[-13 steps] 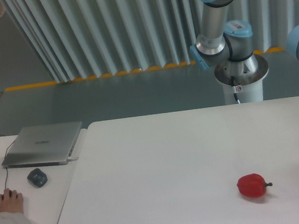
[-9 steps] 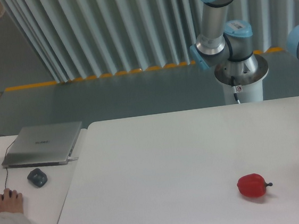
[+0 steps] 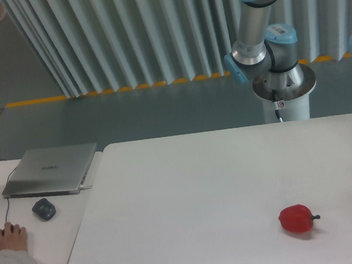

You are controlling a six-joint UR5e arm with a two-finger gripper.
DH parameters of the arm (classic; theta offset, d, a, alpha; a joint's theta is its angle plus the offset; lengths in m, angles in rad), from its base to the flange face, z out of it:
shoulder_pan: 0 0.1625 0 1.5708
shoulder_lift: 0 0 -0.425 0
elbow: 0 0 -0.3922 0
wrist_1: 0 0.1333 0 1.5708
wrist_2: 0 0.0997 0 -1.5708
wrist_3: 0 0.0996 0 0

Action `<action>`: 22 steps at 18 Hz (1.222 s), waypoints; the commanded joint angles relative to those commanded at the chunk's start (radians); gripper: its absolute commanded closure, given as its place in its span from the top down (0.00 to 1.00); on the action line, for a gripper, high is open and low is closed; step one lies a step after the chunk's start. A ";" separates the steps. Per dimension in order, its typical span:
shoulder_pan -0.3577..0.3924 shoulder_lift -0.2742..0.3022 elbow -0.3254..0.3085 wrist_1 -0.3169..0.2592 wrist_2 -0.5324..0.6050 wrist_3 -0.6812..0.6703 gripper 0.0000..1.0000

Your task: Place the triangular bread on the table

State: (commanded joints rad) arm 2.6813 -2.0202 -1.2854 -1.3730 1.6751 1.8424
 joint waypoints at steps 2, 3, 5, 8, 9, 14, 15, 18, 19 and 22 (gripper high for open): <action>0.006 -0.023 0.005 0.032 -0.003 0.000 1.00; 0.032 -0.034 0.008 0.043 -0.017 0.011 1.00; 0.051 -0.057 0.018 0.048 -0.063 0.011 1.00; 0.063 -0.094 0.064 0.071 -0.103 0.003 1.00; 0.071 -0.097 0.070 0.093 -0.127 0.001 1.00; 0.089 -0.112 0.080 0.184 -0.199 -0.054 1.00; 0.089 -0.120 0.083 0.201 -0.201 -0.064 1.00; 0.068 -0.162 0.090 0.247 -0.199 -0.107 1.00; 0.063 -0.178 0.092 0.267 -0.198 -0.120 1.00; 0.060 -0.201 0.095 0.287 -0.195 -0.120 1.00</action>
State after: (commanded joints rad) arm 2.7412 -2.2212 -1.1904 -1.0861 1.4803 1.7226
